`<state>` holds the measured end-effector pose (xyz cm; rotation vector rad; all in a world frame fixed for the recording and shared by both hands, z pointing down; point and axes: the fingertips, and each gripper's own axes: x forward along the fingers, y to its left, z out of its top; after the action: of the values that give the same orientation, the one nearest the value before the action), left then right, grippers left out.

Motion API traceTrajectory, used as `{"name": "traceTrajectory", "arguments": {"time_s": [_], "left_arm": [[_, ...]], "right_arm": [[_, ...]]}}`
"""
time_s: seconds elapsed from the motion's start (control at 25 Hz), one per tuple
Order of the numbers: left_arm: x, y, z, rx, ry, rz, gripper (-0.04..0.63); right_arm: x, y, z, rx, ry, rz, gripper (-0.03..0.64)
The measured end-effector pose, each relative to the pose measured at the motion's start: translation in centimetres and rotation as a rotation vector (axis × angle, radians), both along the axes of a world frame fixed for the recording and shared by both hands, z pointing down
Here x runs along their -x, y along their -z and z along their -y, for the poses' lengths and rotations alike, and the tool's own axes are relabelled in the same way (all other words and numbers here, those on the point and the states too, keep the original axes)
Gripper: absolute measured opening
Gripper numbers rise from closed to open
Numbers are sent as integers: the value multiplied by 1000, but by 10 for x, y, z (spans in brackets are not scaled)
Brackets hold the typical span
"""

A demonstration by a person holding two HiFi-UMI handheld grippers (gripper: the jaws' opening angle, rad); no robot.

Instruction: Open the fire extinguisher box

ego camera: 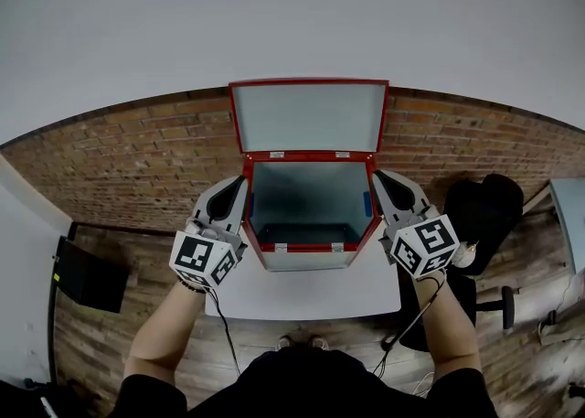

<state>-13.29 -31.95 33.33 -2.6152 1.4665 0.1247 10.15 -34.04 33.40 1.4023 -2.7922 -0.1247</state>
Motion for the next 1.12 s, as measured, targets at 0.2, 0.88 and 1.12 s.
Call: {"name": "traceTrajectory", "arguments": {"time_s": [0.2, 0.88, 1.12], "left_arm": [[-19, -22, -39, 26, -35, 0, 49], [-59, -89, -133, 106, -150, -6, 49], [-67, -113, -152, 169, -174, -10, 49]], "right_arm": [[10, -19, -41, 28, 30, 22, 20], [20, -74, -141, 62, 53, 35, 20], [26, -103, -157, 104, 34, 52, 20]]}}
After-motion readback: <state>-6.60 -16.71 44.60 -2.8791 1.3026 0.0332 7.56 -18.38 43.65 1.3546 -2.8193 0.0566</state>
